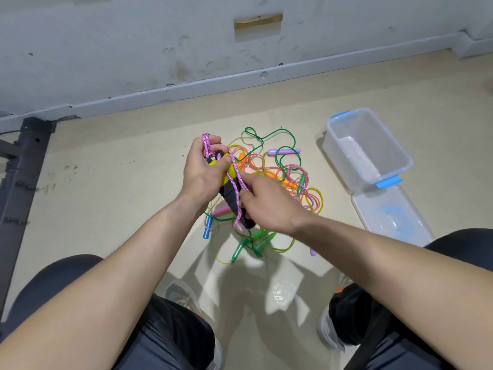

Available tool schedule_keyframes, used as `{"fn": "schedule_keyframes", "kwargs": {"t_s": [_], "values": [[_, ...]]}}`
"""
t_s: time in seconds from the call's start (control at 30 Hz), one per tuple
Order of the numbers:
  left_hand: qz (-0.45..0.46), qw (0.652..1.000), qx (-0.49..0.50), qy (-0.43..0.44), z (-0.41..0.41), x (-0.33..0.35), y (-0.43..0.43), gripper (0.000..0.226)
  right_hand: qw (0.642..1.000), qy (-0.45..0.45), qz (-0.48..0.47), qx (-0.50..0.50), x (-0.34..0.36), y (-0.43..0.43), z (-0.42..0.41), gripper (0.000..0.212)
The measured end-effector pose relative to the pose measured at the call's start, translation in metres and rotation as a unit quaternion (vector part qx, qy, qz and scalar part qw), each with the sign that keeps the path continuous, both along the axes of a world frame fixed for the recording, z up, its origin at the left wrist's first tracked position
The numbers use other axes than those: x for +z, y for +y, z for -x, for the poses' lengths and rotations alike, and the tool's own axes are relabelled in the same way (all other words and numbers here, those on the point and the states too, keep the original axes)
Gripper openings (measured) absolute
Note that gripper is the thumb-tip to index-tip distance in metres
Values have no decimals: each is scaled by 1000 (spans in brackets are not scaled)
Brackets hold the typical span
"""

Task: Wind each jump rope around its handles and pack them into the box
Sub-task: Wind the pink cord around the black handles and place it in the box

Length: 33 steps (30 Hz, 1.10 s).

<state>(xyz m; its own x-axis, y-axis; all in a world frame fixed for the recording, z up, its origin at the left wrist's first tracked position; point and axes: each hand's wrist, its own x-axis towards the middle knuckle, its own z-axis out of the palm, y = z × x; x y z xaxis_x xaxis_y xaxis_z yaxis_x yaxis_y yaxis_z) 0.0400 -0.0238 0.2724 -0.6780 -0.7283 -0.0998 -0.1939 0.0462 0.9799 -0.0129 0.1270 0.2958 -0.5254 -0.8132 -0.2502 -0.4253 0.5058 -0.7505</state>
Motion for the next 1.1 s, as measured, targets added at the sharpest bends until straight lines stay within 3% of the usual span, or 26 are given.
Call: {"fn": "schedule_keyframes", "kwargs": {"t_s": [0.07,0.13,0.37,0.77,1.1], "values": [[-23,999,37,13,2,0,5,36,998,67,2,14,-5,-1,-16,24],[-52,996,63,26,4,1,7,35,994,105,-6,19,-10,0,-27,42],[-182,975,119,47,11,7,-1,42,994,103,-22,42,-14,6,-30,62],[-95,994,46,39,9,10,0,44,998,54,-16,33,-11,2,-30,64],[-122,983,119,63,8,13,0,33,997,68,26,36,-17,4,-49,73]]}}
